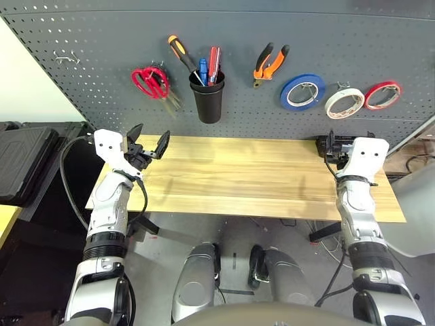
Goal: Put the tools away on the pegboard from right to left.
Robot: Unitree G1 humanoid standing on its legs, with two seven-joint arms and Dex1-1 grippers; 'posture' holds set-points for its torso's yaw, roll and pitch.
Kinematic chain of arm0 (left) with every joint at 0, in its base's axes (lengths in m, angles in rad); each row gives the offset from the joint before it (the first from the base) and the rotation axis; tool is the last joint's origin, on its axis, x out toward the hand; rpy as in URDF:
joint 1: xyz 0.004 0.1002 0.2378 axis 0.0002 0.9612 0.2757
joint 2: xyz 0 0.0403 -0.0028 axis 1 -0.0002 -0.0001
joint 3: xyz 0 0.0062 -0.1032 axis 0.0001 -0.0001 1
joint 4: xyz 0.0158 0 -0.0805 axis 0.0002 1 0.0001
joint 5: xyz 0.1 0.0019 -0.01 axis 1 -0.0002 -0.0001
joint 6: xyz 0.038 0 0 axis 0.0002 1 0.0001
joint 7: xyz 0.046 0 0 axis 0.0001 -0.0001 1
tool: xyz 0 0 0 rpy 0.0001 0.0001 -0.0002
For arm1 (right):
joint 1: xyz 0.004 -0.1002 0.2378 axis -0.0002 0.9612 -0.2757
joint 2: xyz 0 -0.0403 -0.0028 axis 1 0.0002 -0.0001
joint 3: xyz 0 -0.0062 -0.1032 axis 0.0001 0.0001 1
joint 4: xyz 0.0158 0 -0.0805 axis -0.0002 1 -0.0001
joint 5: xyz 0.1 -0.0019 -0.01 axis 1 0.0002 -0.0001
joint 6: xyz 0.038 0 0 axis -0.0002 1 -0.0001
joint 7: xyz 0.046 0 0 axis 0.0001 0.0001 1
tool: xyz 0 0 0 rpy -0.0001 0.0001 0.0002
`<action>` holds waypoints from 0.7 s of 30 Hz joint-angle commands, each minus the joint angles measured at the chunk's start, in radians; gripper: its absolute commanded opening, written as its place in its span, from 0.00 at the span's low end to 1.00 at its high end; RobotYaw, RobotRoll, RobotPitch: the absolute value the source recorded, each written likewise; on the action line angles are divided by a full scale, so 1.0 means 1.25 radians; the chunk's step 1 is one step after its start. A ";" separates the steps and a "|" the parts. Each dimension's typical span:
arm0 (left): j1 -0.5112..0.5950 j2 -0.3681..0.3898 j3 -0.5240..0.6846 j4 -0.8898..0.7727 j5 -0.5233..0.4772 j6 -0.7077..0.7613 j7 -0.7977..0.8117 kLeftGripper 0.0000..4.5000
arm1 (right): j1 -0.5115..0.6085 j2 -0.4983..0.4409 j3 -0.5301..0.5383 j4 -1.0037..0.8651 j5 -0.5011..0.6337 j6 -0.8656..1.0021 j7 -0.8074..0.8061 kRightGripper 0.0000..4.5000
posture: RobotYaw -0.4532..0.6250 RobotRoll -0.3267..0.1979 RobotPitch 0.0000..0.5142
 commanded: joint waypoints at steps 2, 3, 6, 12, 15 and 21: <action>-0.013 0.009 0.006 0.051 0.005 -0.034 -0.020 0.99 | 0.014 -0.012 -0.024 0.029 -0.003 -0.021 -0.034 1.00 | 0.48 0.62 0.15; -0.015 0.009 0.009 0.057 0.003 -0.041 -0.020 0.99 | 0.014 -0.013 -0.026 0.031 -0.003 -0.023 -0.038 1.00 | 0.48 0.62 0.15; -0.021 0.008 0.016 0.079 0.004 -0.058 -0.011 0.99 | 0.015 -0.017 -0.028 0.031 0.001 -0.028 -0.039 1.00 | 0.47 0.62 0.16; -0.031 0.005 0.028 0.119 0.023 -0.090 0.029 0.99 | 0.014 -0.025 -0.026 0.044 0.011 -0.045 -0.020 1.00 | 0.47 0.62 0.18; -0.033 0.004 0.032 0.128 0.031 -0.094 0.061 0.99 | 0.010 -0.030 -0.025 0.052 0.015 -0.050 -0.009 1.00 | 0.47 0.62 0.19; -0.058 0.027 0.056 0.198 0.055 -0.105 0.146 0.99 | -0.014 -0.035 -0.011 0.076 0.030 -0.062 0.040 1.00 | 0.48 0.62 0.19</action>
